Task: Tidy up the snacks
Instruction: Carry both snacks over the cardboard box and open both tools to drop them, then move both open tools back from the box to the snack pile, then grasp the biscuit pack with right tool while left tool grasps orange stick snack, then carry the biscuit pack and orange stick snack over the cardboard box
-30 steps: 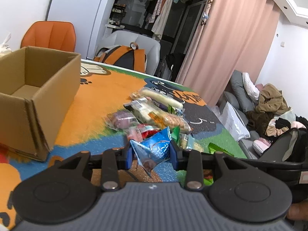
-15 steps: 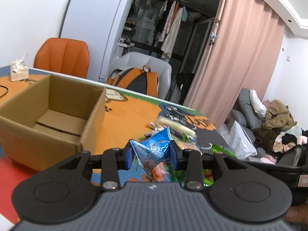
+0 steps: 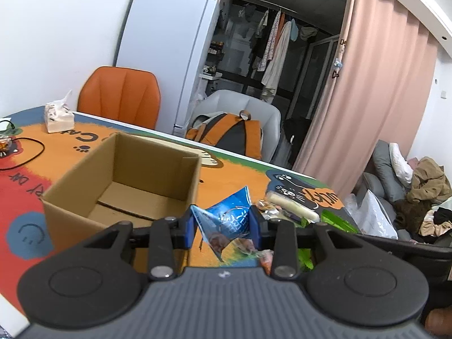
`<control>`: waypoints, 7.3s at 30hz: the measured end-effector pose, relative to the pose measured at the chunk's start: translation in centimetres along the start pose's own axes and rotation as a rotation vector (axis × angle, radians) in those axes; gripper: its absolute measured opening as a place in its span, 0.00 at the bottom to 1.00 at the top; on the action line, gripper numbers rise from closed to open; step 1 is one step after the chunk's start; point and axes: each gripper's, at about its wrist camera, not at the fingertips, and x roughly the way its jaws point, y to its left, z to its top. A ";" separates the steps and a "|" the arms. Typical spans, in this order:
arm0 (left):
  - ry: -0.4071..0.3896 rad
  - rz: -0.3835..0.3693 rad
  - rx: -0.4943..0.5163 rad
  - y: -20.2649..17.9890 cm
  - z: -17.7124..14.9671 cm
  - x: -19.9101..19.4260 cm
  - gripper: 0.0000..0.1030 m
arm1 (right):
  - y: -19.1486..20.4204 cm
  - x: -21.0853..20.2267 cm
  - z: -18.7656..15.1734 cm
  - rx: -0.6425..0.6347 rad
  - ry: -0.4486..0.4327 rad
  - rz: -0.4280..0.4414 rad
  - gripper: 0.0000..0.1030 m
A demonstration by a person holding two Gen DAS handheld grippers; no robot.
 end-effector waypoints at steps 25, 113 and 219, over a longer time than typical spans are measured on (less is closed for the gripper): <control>0.055 0.113 -0.060 6.0 4.2 2.1 0.35 | 7.1 4.6 3.7 -0.058 0.026 0.122 0.28; 0.178 -0.047 0.000 -4.3 -3.7 5.3 0.79 | -9.8 -0.2 -2.2 0.191 0.086 -0.197 0.93; 0.209 0.005 0.097 -4.4 -5.3 7.6 0.16 | -8.0 1.8 -3.1 0.078 0.087 -0.251 0.48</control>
